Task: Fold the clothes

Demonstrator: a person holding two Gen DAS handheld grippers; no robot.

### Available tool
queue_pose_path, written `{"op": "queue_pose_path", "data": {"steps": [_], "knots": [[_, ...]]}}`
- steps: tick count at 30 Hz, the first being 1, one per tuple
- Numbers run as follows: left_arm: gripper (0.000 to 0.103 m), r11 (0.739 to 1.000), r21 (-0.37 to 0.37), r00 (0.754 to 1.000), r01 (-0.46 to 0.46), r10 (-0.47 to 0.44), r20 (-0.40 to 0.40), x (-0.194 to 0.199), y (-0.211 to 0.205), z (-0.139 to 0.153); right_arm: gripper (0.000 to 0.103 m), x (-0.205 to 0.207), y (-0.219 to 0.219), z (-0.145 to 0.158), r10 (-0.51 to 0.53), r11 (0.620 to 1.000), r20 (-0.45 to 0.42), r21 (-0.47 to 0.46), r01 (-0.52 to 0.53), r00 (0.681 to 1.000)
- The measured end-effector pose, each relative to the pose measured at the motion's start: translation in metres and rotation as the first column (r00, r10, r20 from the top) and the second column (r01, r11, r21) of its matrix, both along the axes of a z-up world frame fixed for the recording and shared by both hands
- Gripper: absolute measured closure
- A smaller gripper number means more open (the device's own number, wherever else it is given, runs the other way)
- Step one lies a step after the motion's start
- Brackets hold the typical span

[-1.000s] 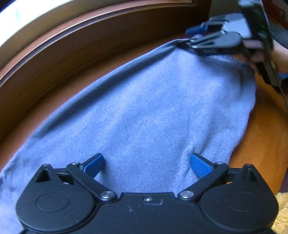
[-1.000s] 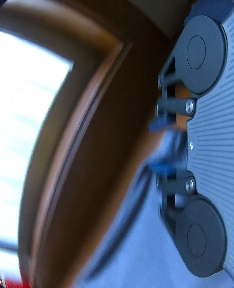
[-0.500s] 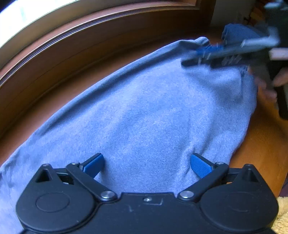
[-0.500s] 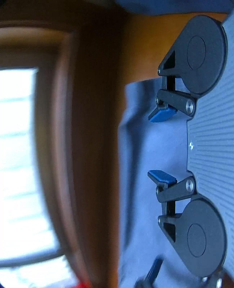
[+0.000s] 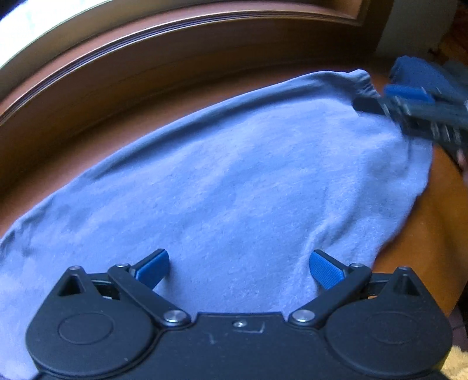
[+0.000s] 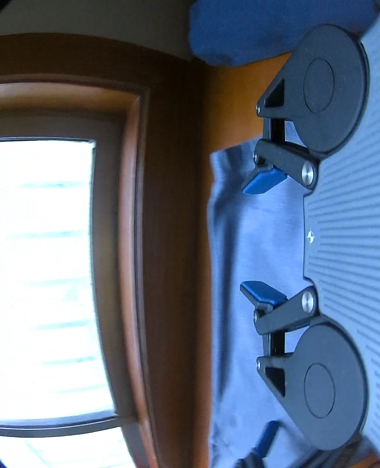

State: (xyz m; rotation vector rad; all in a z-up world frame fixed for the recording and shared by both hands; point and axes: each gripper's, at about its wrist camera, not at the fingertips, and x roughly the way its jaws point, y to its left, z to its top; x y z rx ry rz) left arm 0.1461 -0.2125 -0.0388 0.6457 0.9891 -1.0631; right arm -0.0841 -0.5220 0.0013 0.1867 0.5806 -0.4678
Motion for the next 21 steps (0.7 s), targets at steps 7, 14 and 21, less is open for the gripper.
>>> {"op": "queue_pose_path", "data": {"steps": [7,14,21], "knots": [[0.0,1.0,0.007,0.999,-0.015,0.015,0.031,-0.006,0.006,0.005,0.034,-0.013,0.025,-0.007,-0.04,0.998,-0.031,0.05,0.041,0.999],[0.0,1.0,0.003,0.998,0.002,-0.002,0.061,-0.022,0.016,0.008,0.034,-0.02,0.035,-0.021,-0.078,0.996,-0.054,0.028,0.079,0.996],[0.0,0.999,0.026,0.997,0.02,-0.022,0.073,-0.033,0.021,0.004,0.034,0.002,0.051,-0.028,-0.089,0.995,-0.1,-0.064,0.082,0.991]]}}
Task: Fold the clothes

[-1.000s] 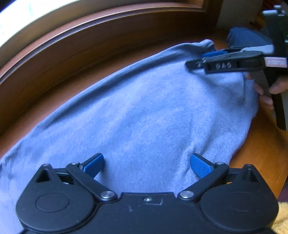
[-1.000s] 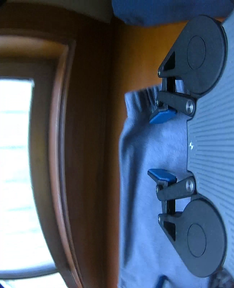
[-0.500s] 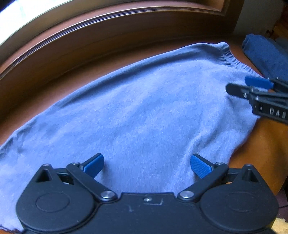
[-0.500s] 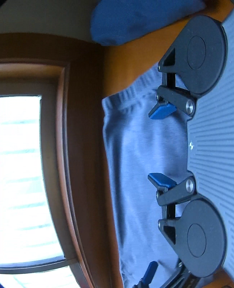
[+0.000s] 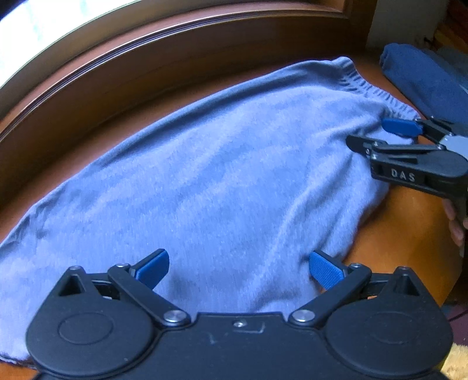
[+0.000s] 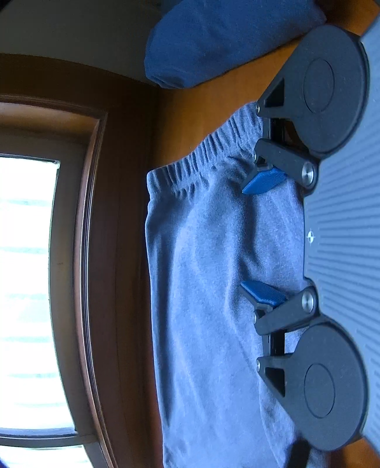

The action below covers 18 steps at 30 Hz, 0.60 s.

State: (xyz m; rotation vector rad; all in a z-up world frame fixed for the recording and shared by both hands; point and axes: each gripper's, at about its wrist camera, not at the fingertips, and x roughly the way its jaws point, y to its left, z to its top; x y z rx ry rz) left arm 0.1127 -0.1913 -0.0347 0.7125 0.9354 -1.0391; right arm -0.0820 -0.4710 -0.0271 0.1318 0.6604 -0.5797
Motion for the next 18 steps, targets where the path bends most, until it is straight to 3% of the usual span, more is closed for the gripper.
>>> {"op": "queue_pose_path", "data": {"steps": [3,5,9,12,15,18], "knots": [[0.0,0.999,0.025,1.0,0.021,-0.021,-0.005,-0.005,0.003,-0.004,0.034,0.003,0.0,-0.002,-0.008,0.999,-0.018,-0.04,0.007,1.0],[0.0,0.998,0.041,0.999,0.044,-0.044,-0.018,-0.011,0.006,-0.009,0.036,0.0,-0.003,0.005,-0.02,1.0,-0.026,-0.01,0.02,0.999],[0.0,0.996,0.041,0.997,0.079,-0.079,-0.014,-0.019,0.009,-0.011,0.036,-0.002,-0.023,0.034,-0.001,1.0,0.075,-0.018,0.002,0.997],[0.0,0.995,0.043,0.996,0.092,-0.091,-0.02,-0.021,0.007,-0.012,0.036,0.012,-0.05,0.046,0.031,0.999,0.137,0.03,-0.035,0.99],[0.0,0.993,0.044,0.994,0.111,-0.11,-0.02,-0.025,0.007,-0.012,0.038,0.039,-0.075,0.037,0.088,0.988,0.134,0.115,-0.104,0.987],[0.0,0.991,0.039,0.992,0.128,-0.127,-0.023,-0.026,0.008,-0.013,0.045,0.055,-0.091,0.018,0.072,0.985,0.106,0.148,-0.087,0.992]]}}
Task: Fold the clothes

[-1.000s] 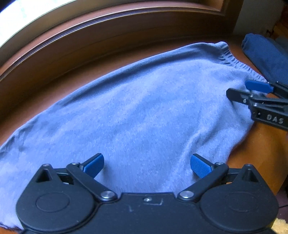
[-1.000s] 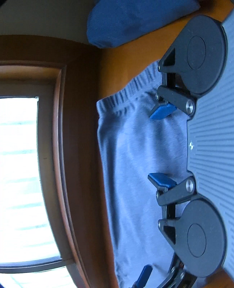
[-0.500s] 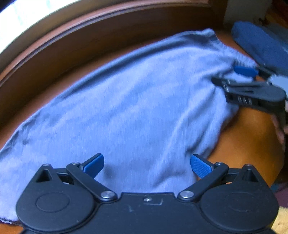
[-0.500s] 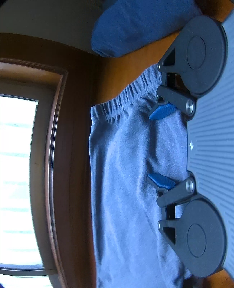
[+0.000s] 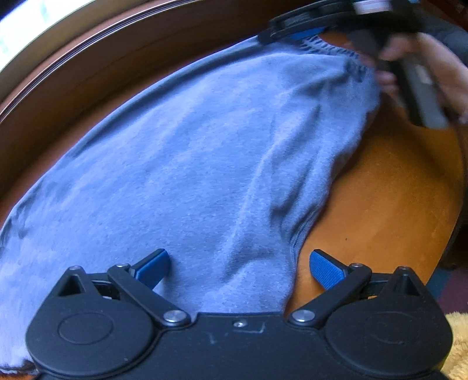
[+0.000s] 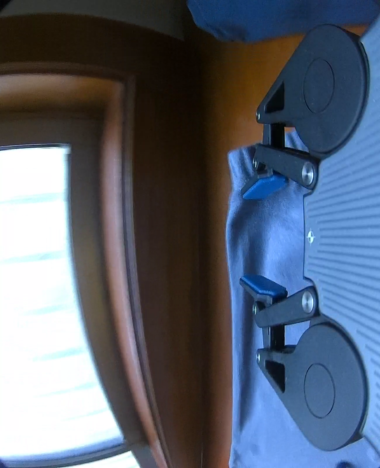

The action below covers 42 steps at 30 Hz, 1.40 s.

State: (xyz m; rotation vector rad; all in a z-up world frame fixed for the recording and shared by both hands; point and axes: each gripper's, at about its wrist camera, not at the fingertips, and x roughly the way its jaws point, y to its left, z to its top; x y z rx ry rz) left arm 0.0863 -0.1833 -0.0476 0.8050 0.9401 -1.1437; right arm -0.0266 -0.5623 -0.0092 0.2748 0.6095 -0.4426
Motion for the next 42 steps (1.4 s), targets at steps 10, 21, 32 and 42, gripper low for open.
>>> {"op": "queue_pose_path", "data": {"steps": [10,21,32,42], "knots": [[0.001,0.982,-0.187,0.998,0.028,-0.037,-0.045,0.009,0.004,0.033,0.046,-0.026,0.02,0.026,-0.037,0.998,0.073,-0.056,0.041,0.997],[0.001,0.966,-0.258,0.996,-0.034,0.011,-0.089,0.038,-0.041,0.02,0.048,-0.111,0.084,-0.012,0.065,0.986,-0.081,-0.148,-0.076,0.995],[0.003,0.963,-0.26,0.997,-0.074,0.075,-0.007,0.061,-0.04,0.014,0.048,-0.108,0.142,0.022,0.318,0.939,0.029,-0.147,-0.31,0.948],[0.002,0.979,-0.132,0.982,-0.154,0.167,0.092,0.104,-0.014,-0.003,0.049,-0.083,0.191,0.015,0.492,0.866,-0.119,-0.033,-0.499,0.862]]}}
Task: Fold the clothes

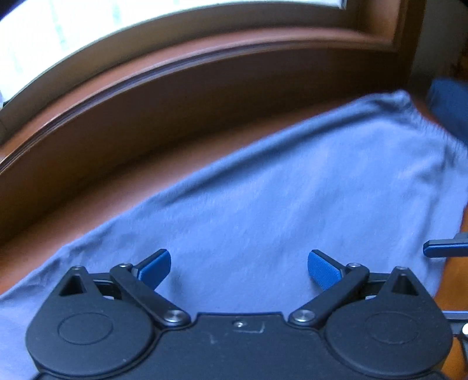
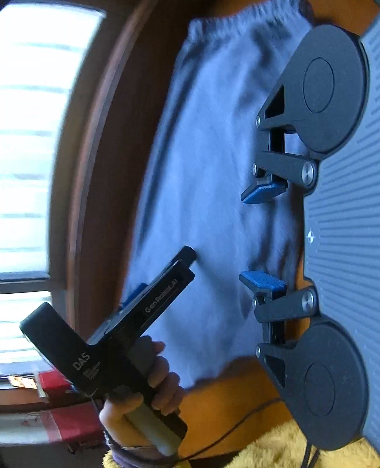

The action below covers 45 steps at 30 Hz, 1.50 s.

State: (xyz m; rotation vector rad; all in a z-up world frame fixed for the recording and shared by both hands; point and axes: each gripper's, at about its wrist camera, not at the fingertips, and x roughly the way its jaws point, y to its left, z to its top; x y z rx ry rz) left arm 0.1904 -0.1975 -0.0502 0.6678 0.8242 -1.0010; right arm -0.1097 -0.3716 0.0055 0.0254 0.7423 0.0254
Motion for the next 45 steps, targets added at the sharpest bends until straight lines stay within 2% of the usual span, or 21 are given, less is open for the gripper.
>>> {"op": "queue_pose_path", "data": {"steps": [4,6,9,14,15,17,18,21,25,28,32,35,38,41,43,45], "knots": [[0.001,0.999,0.003,0.998,0.045,-0.045,0.034,-0.003,0.002,-0.001,0.047,0.001,0.015,-0.002,0.036,0.997,-0.113,-0.058,-0.043,0.993],[0.0,0.999,0.006,0.998,0.053,-0.053,0.032,-0.001,0.001,-0.001,0.046,-0.002,0.016,0.002,0.024,0.998,-0.17,-0.06,-0.034,0.985],[0.0,0.998,-0.011,0.998,0.062,-0.062,0.026,0.003,0.003,-0.003,0.049,-0.003,0.016,0.004,-0.026,0.998,-0.203,-0.067,0.013,0.979],[0.0,0.997,-0.032,0.997,0.077,-0.077,-0.001,0.004,0.008,-0.003,0.043,0.009,0.023,0.031,-0.17,0.985,-0.07,-0.032,0.168,0.983],[0.0,0.997,-0.036,0.997,0.074,-0.074,-0.011,0.004,0.01,-0.003,0.043,0.013,0.023,0.032,-0.189,0.982,-0.058,-0.003,0.189,0.98],[0.0,0.997,-0.041,0.997,0.072,-0.073,-0.025,0.005,0.013,-0.003,0.044,0.024,0.025,0.023,-0.225,0.974,-0.093,0.001,0.226,0.97],[0.0,0.996,-0.043,0.997,0.074,-0.075,-0.027,0.005,0.014,-0.003,0.045,0.025,0.031,0.018,-0.228,0.974,-0.123,-0.029,0.227,0.966],[0.0,0.993,-0.046,0.994,0.106,-0.107,-0.011,0.003,0.017,-0.002,0.046,0.012,0.046,0.012,-0.21,0.974,-0.142,-0.121,0.193,0.967],[0.0,0.989,-0.058,0.99,0.137,-0.139,-0.034,0.001,0.018,-0.003,0.045,-0.003,0.046,0.02,-0.223,0.974,-0.193,-0.087,0.21,0.955],[0.0,0.986,-0.063,0.988,0.152,-0.153,-0.017,0.0,0.019,-0.002,0.046,-0.011,0.051,0.035,-0.245,0.969,-0.21,-0.085,0.232,0.947],[0.0,0.985,-0.066,0.987,0.16,-0.161,-0.016,0.0,0.019,-0.001,0.046,-0.009,0.058,0.055,-0.239,0.971,-0.097,0.005,0.24,0.966],[0.0,0.986,-0.07,0.987,0.154,-0.156,-0.027,0.002,0.019,-0.001,0.047,-0.005,0.067,0.045,-0.168,0.981,-0.105,0.079,0.176,0.98],[0.0,0.985,-0.075,0.987,0.156,-0.158,-0.025,0.002,0.02,-0.002,0.046,-0.006,0.082,0.029,-0.129,0.988,-0.181,0.058,0.141,0.975],[0.0,0.985,-0.079,0.988,0.154,-0.156,-0.021,0.002,0.021,-0.003,0.045,-0.017,0.101,0.026,-0.102,0.995,-0.177,-0.04,0.096,0.979],[0.0,0.987,-0.066,0.989,0.148,-0.149,-0.018,0.0,0.021,0.0,0.047,-0.02,0.103,0.032,-0.077,0.997,-0.19,-0.043,0.07,0.979],[0.001,0.984,-0.052,0.985,0.172,-0.172,0.0,-0.007,0.027,0.006,0.048,-0.027,0.093,0.044,-0.083,0.996,-0.148,-0.027,0.08,0.985]]}}
